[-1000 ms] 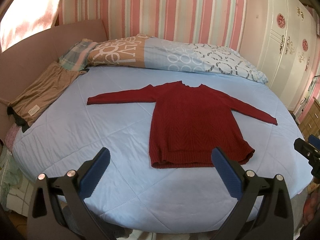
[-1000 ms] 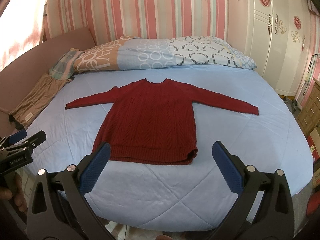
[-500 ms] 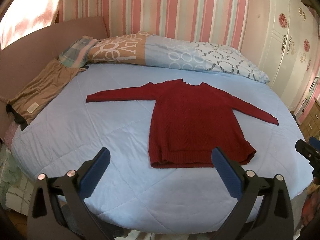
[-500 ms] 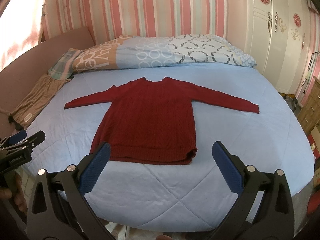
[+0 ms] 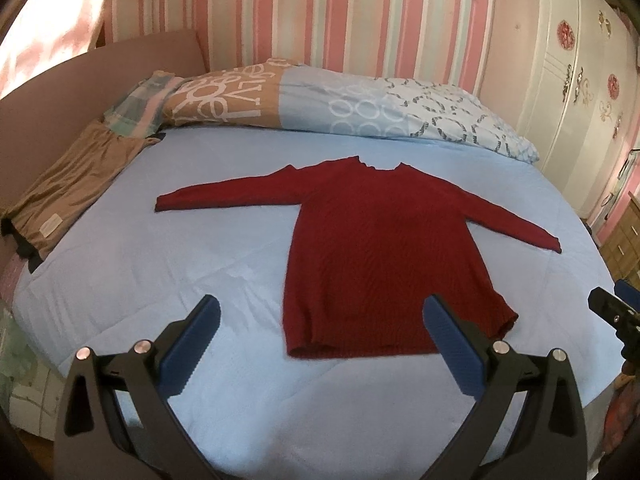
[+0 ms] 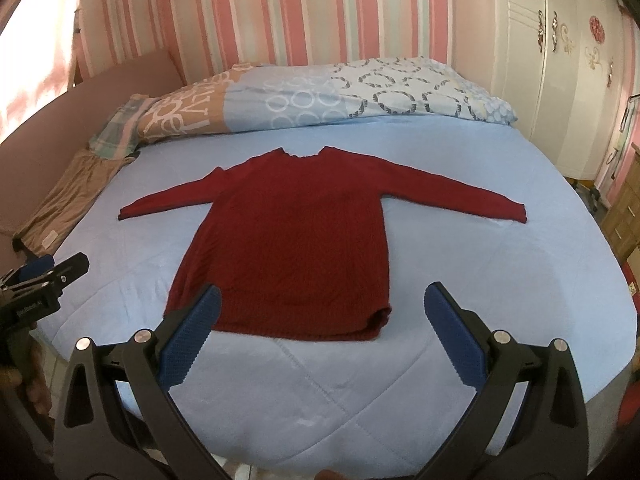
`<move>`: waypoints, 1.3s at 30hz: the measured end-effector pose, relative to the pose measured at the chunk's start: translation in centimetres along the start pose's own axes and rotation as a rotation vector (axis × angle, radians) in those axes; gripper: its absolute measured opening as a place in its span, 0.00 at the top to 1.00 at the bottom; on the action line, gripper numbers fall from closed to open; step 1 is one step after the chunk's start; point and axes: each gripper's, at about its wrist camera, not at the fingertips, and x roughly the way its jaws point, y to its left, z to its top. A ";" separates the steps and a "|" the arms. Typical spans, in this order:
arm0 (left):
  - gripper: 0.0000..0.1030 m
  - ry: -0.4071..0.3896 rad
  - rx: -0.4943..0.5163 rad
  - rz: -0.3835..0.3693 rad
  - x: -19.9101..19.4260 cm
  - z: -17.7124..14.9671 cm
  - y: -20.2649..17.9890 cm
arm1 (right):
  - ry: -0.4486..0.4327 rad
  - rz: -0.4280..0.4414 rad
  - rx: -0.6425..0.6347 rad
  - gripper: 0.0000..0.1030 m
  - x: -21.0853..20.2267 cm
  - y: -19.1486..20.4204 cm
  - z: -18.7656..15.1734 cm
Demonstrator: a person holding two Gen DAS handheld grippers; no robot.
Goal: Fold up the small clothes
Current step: 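Move the right gripper to the red sweater's sleeve cuff and grasp it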
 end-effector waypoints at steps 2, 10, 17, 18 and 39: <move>0.01 0.001 0.004 0.000 1.0 0.7 -0.4 | -0.001 -0.012 -0.003 0.03 0.8 -0.4 0.7; 0.01 -0.016 0.036 0.011 4.3 4.1 -2.2 | -0.006 -0.033 -0.013 0.03 4.3 -2.4 3.7; 0.01 -0.034 0.081 0.001 7.2 6.6 -4.7 | -0.042 -0.060 0.009 0.03 6.9 -5.8 6.3; 0.01 -0.032 0.085 -0.002 7.6 6.9 -5.1 | -0.036 -0.070 0.008 0.03 7.4 -6.4 6.7; 0.01 -0.024 0.090 -0.015 19.7 11.5 -11.2 | -0.032 -0.295 0.089 0.03 17.8 -29.5 9.6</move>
